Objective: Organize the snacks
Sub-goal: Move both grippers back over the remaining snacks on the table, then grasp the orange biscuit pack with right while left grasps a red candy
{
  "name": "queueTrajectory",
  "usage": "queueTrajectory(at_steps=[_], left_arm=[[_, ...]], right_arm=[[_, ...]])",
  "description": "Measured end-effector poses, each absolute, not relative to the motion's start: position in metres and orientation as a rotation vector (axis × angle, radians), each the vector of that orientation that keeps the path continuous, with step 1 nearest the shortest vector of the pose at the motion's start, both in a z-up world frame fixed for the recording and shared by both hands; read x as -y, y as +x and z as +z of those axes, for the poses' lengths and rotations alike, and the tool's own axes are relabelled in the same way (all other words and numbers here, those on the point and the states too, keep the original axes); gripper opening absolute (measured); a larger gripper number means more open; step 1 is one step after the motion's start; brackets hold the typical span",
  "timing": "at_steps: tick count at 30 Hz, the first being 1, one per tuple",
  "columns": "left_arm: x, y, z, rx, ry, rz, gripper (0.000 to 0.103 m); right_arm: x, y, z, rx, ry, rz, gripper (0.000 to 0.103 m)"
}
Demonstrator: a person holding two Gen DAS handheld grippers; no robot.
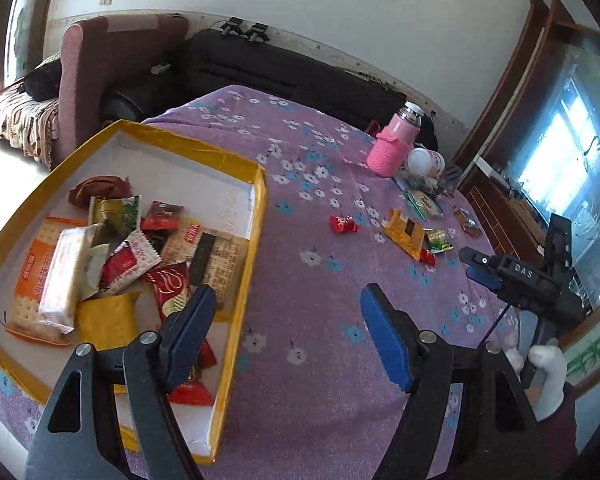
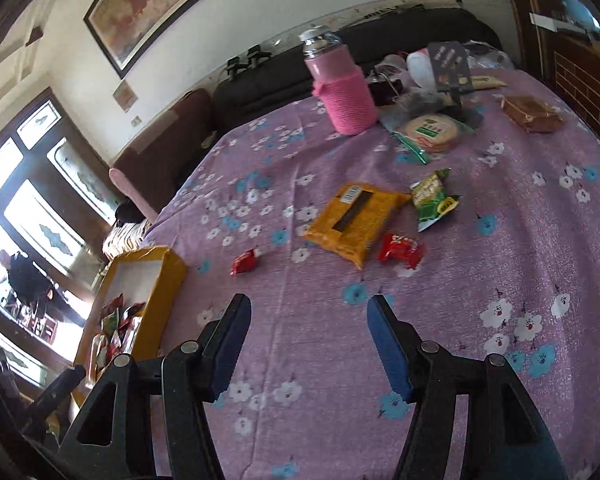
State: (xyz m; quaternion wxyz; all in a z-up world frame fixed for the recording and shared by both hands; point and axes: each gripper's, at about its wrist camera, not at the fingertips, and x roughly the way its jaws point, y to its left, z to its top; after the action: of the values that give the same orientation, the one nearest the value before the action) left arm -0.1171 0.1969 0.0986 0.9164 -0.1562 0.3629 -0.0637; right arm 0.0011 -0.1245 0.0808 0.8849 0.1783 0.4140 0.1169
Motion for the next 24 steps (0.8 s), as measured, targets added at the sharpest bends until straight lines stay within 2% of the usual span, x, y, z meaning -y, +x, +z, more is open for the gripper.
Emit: queueTrajectory(at_steps=[5,16,18,24], left_arm=[[-0.18,-0.103,0.101,-0.758,-0.265,-0.156,0.075],[-0.169,-0.082,0.095,-0.791,-0.208,-0.177,0.075],[-0.169,-0.079,0.095,-0.793,-0.202,-0.179,0.075],[-0.167,-0.073,0.091,-0.799,-0.196,-0.188,0.075]], right_arm=[[0.151,0.048,0.067,-0.855,0.422,0.212,0.066],[0.136,0.147,0.03,-1.064,0.465,0.085,0.066],[0.124,0.157,0.026,-1.104,0.453,0.083,0.073],[0.069,0.178,0.02,-1.151,0.217,0.022,0.079]])
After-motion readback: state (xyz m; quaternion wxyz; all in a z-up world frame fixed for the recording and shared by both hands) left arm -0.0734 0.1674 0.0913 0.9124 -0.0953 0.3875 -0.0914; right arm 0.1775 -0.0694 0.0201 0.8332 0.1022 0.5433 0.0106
